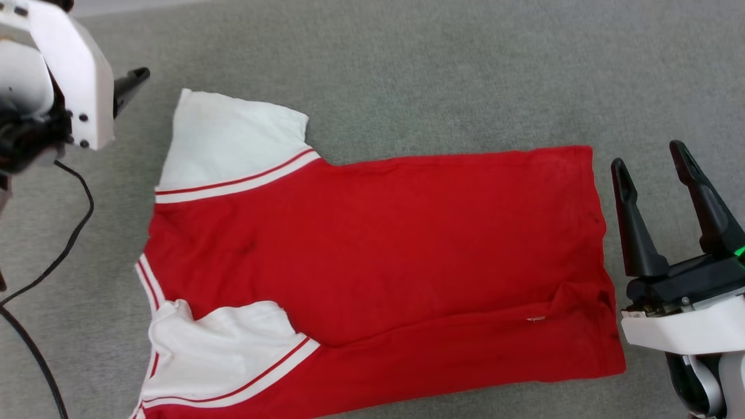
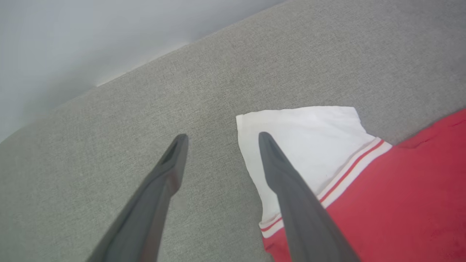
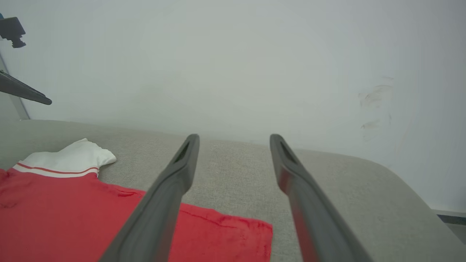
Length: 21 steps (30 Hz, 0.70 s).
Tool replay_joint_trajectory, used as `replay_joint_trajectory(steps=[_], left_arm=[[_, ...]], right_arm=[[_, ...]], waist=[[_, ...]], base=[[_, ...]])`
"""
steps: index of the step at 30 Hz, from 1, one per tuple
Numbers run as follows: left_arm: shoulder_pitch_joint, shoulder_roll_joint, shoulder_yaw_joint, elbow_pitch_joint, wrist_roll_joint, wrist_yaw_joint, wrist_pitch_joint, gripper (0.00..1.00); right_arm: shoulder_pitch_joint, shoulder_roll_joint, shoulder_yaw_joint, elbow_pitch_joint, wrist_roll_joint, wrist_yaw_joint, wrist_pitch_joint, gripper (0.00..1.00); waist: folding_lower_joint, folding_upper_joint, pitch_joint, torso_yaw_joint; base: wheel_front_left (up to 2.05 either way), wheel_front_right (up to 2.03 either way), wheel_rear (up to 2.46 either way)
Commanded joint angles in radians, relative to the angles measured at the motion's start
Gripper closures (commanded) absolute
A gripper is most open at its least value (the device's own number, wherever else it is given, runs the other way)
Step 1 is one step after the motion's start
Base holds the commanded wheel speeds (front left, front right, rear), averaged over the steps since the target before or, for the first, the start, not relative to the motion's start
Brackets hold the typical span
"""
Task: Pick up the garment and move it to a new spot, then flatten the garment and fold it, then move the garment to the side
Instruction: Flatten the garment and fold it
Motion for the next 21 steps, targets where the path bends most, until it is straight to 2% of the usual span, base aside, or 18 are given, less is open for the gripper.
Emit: replay_joint_trajectory(steps=[1,7,12,21], left_arm=[[-0.047,-0.012,-0.003,0.017,-0.022,-0.014,0.062,0.00],[-0.126,-0.025,-0.029,0.050,-0.053,-0.037,0.220,0.00],[-0.180,-0.043,-0.052,0.086,-0.057,-0.041,0.308,0.00],[-0.187,-0.054,-0.141,0.121,-0.020,-0.062,0.383,0.00]], right_arm=[[0.015,0.018,-0.012,-0.006,-0.010,-0.001,-0.012,0.00],[0.006,0.036,-0.007,-0.002,-0.011,-0.001,-0.022,0.00],[-0.025,0.041,0.011,0.012,-0.012,-0.001,-0.026,0.00],[-0.060,0.045,0.026,0.057,-0.012,-0.001,-0.039,0.00]], waist=[[-0.0001,0.0000,0.059,-0.030],[-0.0001,0.0000,0.119,-0.051],[-0.0001,0.0000,0.175,-0.066],[-0.0001,0.0000,0.207,-0.072]], base=[[0.00,0.00,0.00],[0.00,0.00,0.00],[0.00,0.00,0.00],[0.00,0.00,0.00]])
